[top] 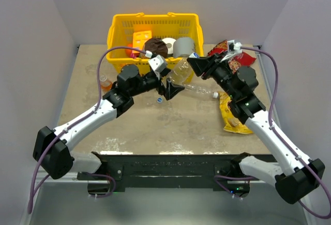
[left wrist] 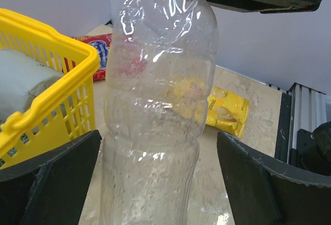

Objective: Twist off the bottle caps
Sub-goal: Pass from the left arm to the right, then pass from the right arm to the left

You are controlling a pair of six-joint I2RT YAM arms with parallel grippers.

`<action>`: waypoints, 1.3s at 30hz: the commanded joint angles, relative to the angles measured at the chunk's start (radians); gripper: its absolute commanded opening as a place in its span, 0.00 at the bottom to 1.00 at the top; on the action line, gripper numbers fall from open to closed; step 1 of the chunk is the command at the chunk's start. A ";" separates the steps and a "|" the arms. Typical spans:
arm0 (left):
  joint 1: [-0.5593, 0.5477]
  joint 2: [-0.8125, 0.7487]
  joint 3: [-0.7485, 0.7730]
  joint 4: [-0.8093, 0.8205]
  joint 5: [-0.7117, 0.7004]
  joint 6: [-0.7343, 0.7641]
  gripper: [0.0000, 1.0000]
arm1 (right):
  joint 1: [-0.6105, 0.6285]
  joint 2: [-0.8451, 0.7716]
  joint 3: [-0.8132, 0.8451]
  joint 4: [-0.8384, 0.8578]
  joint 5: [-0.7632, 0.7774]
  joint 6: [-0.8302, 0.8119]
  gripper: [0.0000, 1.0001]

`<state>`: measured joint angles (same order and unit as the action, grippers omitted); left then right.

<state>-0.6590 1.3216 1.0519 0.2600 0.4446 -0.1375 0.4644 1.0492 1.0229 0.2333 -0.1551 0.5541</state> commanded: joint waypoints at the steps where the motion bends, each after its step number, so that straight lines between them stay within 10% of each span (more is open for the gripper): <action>1: -0.010 -0.012 0.039 0.005 -0.038 0.018 1.00 | 0.026 0.034 0.045 0.054 -0.052 -0.031 0.00; 11: -0.008 0.002 0.005 0.013 -0.054 -0.001 0.91 | 0.063 0.094 0.078 0.078 -0.127 -0.095 0.00; 22: -0.008 0.016 -0.035 -0.004 -0.040 0.003 0.58 | 0.068 0.127 0.075 0.097 -0.153 -0.086 0.01; 28: -0.014 -0.024 -0.099 0.044 -0.093 -0.025 0.50 | 0.066 0.123 0.077 0.060 -0.077 -0.002 0.60; 39: -0.037 -0.055 -0.116 0.047 -0.135 -0.024 0.46 | 0.066 0.095 0.124 -0.064 0.091 0.010 0.71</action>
<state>-0.6907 1.3148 0.9363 0.2642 0.3393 -0.1493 0.5297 1.1652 1.0817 0.2115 -0.1452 0.5674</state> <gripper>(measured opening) 0.622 0.715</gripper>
